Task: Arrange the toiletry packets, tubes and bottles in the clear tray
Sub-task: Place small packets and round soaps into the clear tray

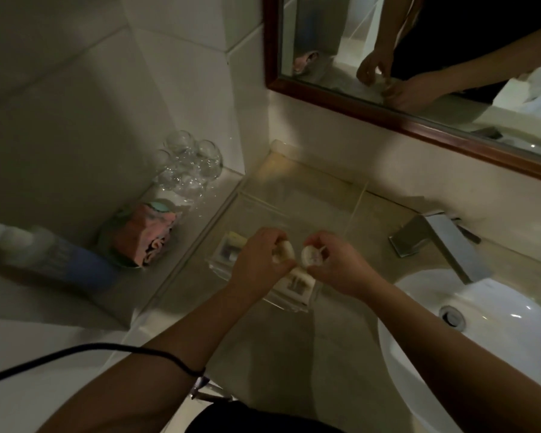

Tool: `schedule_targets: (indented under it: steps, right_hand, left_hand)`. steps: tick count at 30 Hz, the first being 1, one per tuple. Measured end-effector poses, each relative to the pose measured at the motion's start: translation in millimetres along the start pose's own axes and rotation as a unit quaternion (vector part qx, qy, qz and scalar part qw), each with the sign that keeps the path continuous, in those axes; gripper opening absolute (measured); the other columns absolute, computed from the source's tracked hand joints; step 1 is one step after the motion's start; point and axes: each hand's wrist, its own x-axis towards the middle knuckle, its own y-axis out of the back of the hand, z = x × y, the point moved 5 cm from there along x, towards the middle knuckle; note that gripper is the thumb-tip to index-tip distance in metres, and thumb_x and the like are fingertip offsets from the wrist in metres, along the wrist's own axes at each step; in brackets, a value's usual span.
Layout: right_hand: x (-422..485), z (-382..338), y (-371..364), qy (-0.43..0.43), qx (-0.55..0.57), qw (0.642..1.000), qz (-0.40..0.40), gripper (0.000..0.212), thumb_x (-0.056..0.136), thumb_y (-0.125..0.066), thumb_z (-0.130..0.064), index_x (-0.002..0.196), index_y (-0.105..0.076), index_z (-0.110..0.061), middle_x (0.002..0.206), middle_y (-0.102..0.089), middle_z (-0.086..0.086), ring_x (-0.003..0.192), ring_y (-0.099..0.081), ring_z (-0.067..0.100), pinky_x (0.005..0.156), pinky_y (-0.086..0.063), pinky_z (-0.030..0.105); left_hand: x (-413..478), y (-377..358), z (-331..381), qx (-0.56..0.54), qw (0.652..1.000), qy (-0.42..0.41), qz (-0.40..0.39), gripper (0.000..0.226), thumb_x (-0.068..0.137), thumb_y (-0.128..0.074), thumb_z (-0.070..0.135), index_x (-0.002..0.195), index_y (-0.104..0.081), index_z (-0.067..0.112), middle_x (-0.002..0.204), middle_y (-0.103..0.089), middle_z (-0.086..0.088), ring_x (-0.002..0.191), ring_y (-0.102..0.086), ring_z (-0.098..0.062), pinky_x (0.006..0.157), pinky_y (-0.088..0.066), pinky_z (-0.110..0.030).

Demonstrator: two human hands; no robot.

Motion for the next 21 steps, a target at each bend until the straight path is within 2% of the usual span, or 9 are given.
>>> schedule_targets:
  steps: [3,7,12,15,18,21]
  right_hand:
    - [10,-3,-2,-0.006,-0.030,1.000,0.002,0.045,0.074,-0.077,-0.021,0.115,-0.059,-0.025,0.109,-0.059,-0.004,0.095,-0.058,0.014,0.080,-0.052,0.033]
    - [23,1,-3,-0.007,-0.061,0.998,0.004,0.045,0.073,-0.078,-0.024,0.113,-0.057,-0.027,0.110,-0.058,-0.004,0.095,-0.057,0.015,0.076,-0.049,0.031]
    - [31,6,0,-0.008,-0.089,0.996,0.009,0.045,0.074,-0.076,-0.027,0.114,-0.057,-0.027,0.113,-0.057,-0.001,0.096,-0.058,0.019,0.073,-0.043,0.029]
    - [33,9,0,-0.010,-0.084,0.996,0.007,0.043,0.074,-0.075,-0.032,0.113,-0.057,-0.026,0.112,-0.056,-0.002,0.094,-0.058,0.019,0.073,-0.045,0.031]
    - [35,11,0,-0.014,-0.082,0.996,0.007,0.041,0.074,-0.074,-0.039,0.110,-0.056,-0.028,0.109,-0.055,-0.004,0.091,-0.056,0.017,0.073,-0.049,0.033]
    - [36,16,-1,-0.023,-0.090,0.996,0.008,0.041,0.074,-0.075,-0.041,0.108,-0.056,-0.029,0.109,-0.055,-0.003,0.092,-0.057,0.018,0.075,-0.052,0.037]
  left_hand:
    - [10,1,-9,-0.044,0.999,0.013,-0.002,0.050,0.072,-0.076,0.013,0.119,-0.060,0.019,0.104,-0.049,0.004,0.083,-0.056,-0.010,0.076,-0.049,-0.019]
    - [24,-5,-22,-0.057,0.997,0.043,-0.010,0.036,0.070,-0.075,0.010,0.105,-0.066,0.016,0.102,-0.051,0.004,0.086,-0.059,-0.010,0.075,-0.044,-0.005]
    - [34,-20,-29,-0.088,0.993,0.079,-0.021,0.045,0.071,-0.074,0.012,0.113,-0.059,0.018,0.113,-0.058,-0.001,0.095,-0.061,-0.012,0.081,-0.051,-0.022]
    - [38,-27,-28,-0.098,0.991,0.079,-0.039,0.048,0.072,-0.072,0.010,0.117,-0.056,0.019,0.115,-0.056,0.000,0.099,-0.059,-0.013,0.086,-0.053,-0.029]
    - [40,-31,-27,-0.081,0.994,0.068,-0.039,0.047,0.072,-0.072,0.012,0.116,-0.057,0.017,0.113,-0.057,0.000,0.100,-0.057,-0.013,0.086,-0.051,-0.029]
    - [44,-36,-26,-0.037,0.998,0.041,-0.028,0.039,0.068,-0.071,0.015,0.107,-0.062,0.015,0.105,-0.060,-0.003,0.097,-0.057,-0.017,0.084,-0.050,-0.033]
